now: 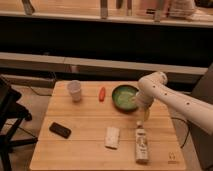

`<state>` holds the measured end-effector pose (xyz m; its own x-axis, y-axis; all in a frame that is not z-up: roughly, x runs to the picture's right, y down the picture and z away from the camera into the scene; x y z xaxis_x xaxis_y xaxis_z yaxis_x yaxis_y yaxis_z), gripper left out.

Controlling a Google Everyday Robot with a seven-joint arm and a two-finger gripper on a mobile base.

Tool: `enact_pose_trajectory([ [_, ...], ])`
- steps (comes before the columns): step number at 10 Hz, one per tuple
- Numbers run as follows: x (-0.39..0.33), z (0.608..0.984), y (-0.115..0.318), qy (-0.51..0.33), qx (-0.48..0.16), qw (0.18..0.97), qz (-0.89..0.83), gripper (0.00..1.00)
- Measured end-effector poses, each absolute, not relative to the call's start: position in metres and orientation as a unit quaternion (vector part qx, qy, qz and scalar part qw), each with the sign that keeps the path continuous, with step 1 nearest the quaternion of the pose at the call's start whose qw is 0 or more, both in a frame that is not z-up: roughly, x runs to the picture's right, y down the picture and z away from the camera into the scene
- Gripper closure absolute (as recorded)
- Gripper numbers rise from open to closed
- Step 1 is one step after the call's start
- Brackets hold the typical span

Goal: Drag the ceramic bowl in a circle

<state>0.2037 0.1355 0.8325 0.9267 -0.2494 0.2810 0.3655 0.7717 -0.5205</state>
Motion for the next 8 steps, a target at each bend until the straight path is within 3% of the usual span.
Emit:
enact_pose_trajectory([
  [8,0.1981,0.8329,0.1449,-0.106,-0.306,0.931,-0.166,0.20],
])
